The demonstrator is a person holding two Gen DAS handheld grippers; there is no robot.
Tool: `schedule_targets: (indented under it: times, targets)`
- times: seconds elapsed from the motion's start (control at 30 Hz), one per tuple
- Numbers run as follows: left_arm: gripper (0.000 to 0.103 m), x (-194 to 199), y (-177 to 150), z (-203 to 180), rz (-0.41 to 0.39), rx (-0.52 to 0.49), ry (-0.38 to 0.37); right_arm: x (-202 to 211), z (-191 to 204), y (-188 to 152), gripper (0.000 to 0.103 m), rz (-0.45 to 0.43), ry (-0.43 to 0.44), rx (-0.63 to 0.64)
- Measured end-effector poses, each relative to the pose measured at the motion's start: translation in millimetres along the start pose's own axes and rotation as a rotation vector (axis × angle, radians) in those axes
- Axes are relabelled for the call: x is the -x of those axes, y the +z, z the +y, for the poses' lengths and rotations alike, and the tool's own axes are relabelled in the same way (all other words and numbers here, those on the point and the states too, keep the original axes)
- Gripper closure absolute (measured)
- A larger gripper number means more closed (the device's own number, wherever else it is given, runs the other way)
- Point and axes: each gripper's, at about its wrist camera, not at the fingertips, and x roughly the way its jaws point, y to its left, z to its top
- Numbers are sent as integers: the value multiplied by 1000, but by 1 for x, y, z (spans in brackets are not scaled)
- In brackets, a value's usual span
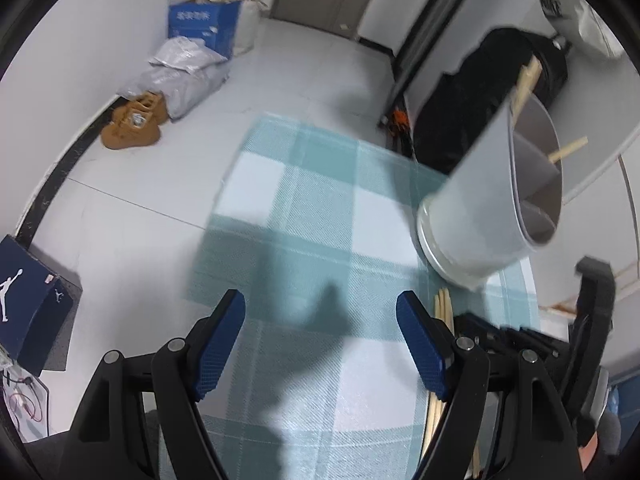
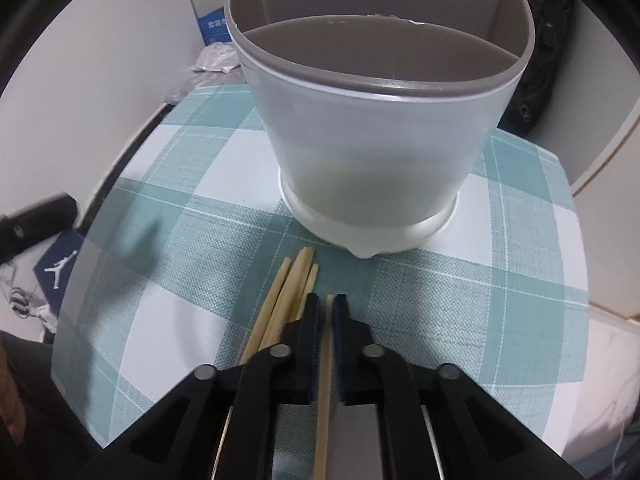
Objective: Organize utensils
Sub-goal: 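Lift the chopstick with the right gripper and carry it toward the holder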
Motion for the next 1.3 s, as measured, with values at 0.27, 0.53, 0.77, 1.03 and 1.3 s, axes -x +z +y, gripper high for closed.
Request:
schedule_targets:
  times: [0.27, 0.53, 0.77, 1.03, 1.3]
  targets:
    - [29, -26, -21, -36, 137, -147, -26, 35, -36, -6, 100, -128, 121, -140]
    - [29, -38, -35, -60, 186, -248, 31, 64, -83, -12, 100, -235, 293, -378]
    - [29, -40, -42, -68, 173, -320, 106, 86, -108, -18, 100, -324, 322, -458]
    - [29, -50, -32, -71, 169, -288, 136, 99, -119, -24, 100, -388, 324, -476]
    - [28, -58, -27, -79, 171, -290, 190, 111, -123, -26, 99, -411, 330, -473]
